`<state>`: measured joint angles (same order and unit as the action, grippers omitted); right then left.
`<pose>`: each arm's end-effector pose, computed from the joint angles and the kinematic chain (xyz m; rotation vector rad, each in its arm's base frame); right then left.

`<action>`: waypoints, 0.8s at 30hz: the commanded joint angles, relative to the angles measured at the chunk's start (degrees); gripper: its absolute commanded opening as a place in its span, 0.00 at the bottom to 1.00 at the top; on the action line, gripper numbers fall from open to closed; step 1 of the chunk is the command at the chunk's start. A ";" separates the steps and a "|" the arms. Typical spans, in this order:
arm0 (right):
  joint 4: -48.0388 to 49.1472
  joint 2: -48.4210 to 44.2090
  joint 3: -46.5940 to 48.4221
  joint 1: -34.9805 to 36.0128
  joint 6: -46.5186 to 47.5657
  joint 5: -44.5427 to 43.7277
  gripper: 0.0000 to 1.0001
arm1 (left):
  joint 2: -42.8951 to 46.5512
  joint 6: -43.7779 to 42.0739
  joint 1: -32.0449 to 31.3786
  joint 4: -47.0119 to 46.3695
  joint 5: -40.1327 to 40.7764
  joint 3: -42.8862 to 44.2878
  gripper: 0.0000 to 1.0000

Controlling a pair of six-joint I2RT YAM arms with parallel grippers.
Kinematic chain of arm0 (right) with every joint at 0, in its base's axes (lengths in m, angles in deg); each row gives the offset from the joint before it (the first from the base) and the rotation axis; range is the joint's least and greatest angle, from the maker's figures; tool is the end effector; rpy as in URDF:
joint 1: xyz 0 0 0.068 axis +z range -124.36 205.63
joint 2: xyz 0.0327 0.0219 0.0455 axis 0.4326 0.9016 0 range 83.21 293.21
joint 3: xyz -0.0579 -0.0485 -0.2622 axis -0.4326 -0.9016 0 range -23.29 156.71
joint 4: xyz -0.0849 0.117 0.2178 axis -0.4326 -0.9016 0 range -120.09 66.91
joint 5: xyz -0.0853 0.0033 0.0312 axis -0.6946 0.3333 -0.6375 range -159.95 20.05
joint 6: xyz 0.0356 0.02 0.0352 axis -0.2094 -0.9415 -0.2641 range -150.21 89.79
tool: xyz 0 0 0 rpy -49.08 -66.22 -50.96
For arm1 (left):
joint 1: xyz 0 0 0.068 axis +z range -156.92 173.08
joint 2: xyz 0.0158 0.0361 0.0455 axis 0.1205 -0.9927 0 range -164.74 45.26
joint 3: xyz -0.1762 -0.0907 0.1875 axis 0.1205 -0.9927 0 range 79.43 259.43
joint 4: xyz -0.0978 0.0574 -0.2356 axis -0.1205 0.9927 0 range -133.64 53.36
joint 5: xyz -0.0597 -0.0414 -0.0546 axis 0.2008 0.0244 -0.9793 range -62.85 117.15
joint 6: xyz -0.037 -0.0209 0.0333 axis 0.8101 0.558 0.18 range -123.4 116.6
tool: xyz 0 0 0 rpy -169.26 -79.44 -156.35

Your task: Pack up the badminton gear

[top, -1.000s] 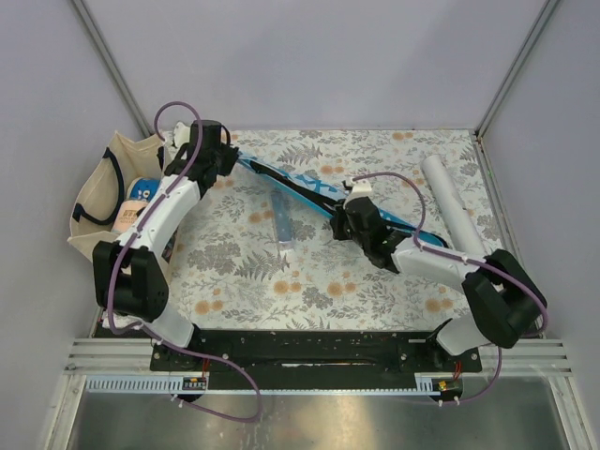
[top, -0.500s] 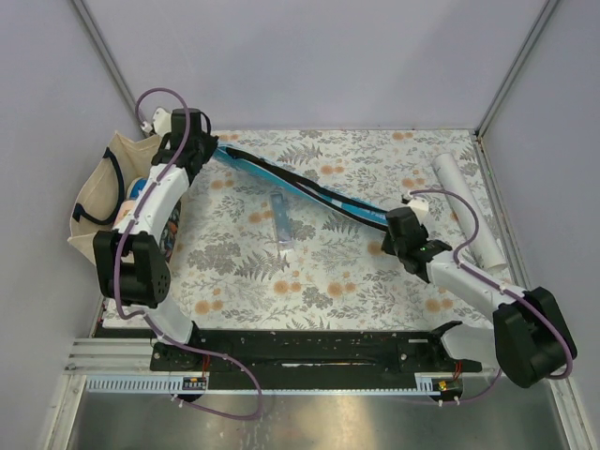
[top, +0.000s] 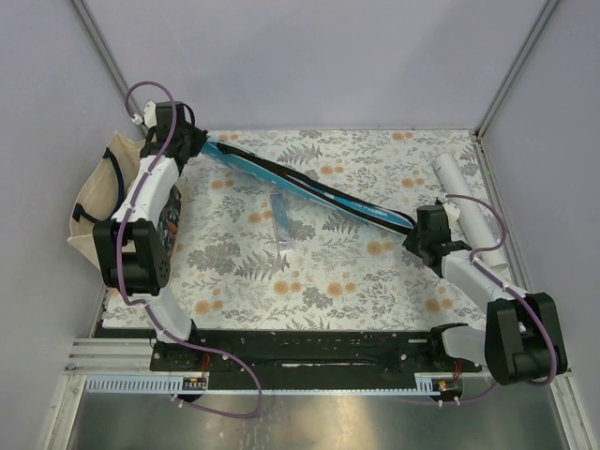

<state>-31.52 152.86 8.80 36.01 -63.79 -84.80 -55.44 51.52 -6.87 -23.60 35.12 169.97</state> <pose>0.2321 0.0332 0.1814 0.5906 2.2646 0.0712 0.4152 0.0053 0.3337 -1.0536 1.8415 -0.4307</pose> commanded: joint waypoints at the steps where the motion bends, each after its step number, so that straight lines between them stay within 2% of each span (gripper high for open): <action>1: 1.30 0.67 -0.10 -3.43 -0.35 0.96 0.00 | 0.51 -2.53 3.55 -13.33 -1.71 2.37 0.00; 6: 1.92 -0.82 -0.37 -3.43 0.97 3.43 0.02 | 0.16 -2.00 3.29 -25.03 -9.70 -3.09 0.00; 12: 1.13 -0.74 -1.69 -3.86 0.01 1.05 0.04 | -3.53 -4.02 3.37 -26.98 -12.80 -0.55 0.00; 16: 0.78 -3.10 -1.95 -4.04 -1.04 0.18 0.01 | -5.99 -4.55 3.37 -28.55 -16.39 1.21 0.00; 20: 1.92 -5.48 -2.30 -4.04 -1.22 1.40 0.03 | -8.45 -4.12 2.85 -32.16 -19.21 1.04 0.00; 23: 2.10 -5.31 -2.04 -4.04 -1.40 2.98 0.07 | -10.90 -4.38 2.23 -32.69 -19.83 2.26 0.09; 24: 2.27 -5.31 -2.39 -4.04 -1.22 2.64 0.08 | -11.87 -4.47 2.14 -32.69 -20.35 3.23 0.09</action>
<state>-30.41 148.73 6.46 32.60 -64.52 -80.34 -65.36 48.85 -4.92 -46.47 17.15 167.70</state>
